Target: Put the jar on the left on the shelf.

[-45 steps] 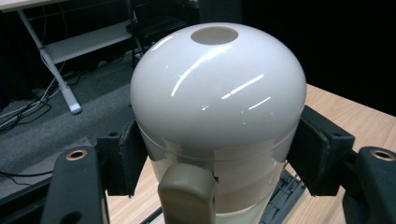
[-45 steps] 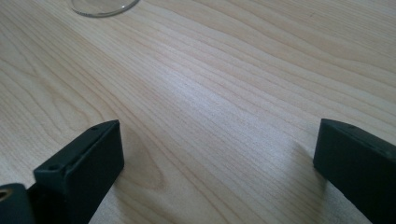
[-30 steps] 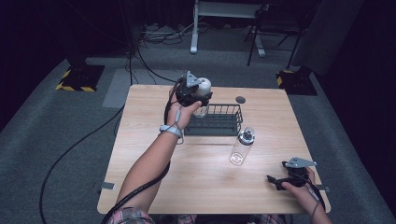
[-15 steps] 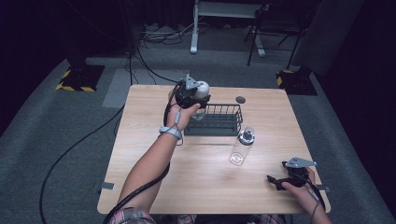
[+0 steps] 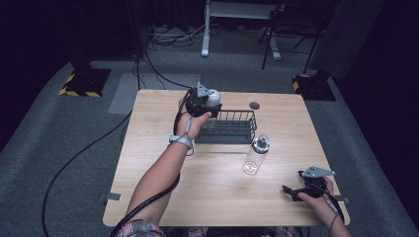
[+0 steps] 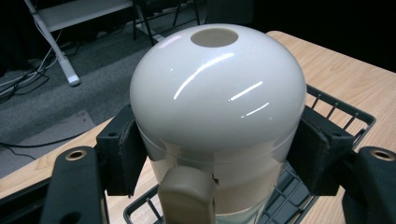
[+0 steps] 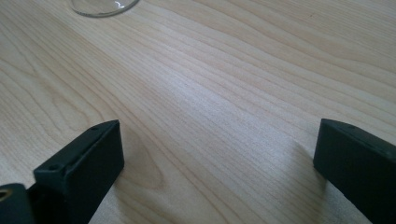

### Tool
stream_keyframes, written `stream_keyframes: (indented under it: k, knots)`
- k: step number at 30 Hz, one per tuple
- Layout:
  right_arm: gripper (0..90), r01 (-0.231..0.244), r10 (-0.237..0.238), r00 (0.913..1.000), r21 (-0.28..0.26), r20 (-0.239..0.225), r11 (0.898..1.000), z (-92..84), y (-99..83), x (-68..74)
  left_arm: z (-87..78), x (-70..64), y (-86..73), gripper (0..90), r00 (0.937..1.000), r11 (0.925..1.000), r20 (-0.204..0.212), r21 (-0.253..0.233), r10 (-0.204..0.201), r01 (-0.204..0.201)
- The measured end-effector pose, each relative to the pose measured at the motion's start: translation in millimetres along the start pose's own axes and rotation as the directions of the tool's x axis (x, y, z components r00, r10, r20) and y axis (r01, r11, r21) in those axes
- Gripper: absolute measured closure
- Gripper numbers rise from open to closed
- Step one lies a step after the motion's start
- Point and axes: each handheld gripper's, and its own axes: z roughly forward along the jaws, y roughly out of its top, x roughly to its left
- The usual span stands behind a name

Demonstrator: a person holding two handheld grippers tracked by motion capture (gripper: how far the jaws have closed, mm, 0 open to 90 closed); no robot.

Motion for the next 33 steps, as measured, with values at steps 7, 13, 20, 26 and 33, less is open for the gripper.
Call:
stream_keyframes:
  k: [7, 13, 20, 26, 33]
  knots:
    - [1.5, 0.000, 0.000, 1.0000, 0.000, 0.000, 1.000, 0.0, 0.0, 0.0, 3.5, 0.1, -3.8, 28.0, 1.0000, 0.9999, 0.002, 0.008, -0.008, 0.008]
    - [1.6, -0.001, 0.001, 1.0000, 0.000, 0.000, 1.000, 0.0, 0.0, 0.0, 5.7, 0.5, -6.6, 27.9, 1.0000, 0.9999, 0.002, 0.016, -0.007, 0.007]
    - [1.5, 0.000, 0.000, 1.0000, 0.000, -0.001, 1.000, 0.0, 0.0, 0.0, 5.9, 0.6, -7.4, 28.8, 0.9999, 0.9999, 0.005, 0.006, -0.014, 0.014]
    - [1.6, 0.000, 0.000, 1.0000, 0.000, -0.001, 1.000, 0.0, 0.0, 0.0, 6.0, -1.4, -8.7, 28.7, 1.0000, 1.0000, 0.004, 0.003, 0.004, -0.004]
    - [1.5, 0.000, 0.000, 1.0000, 0.000, 0.000, 1.000, 0.0, 0.0, 0.0, 4.3, -0.9, -10.9, 28.1, 0.9999, 1.0000, 0.016, 0.006, -0.007, 0.007]
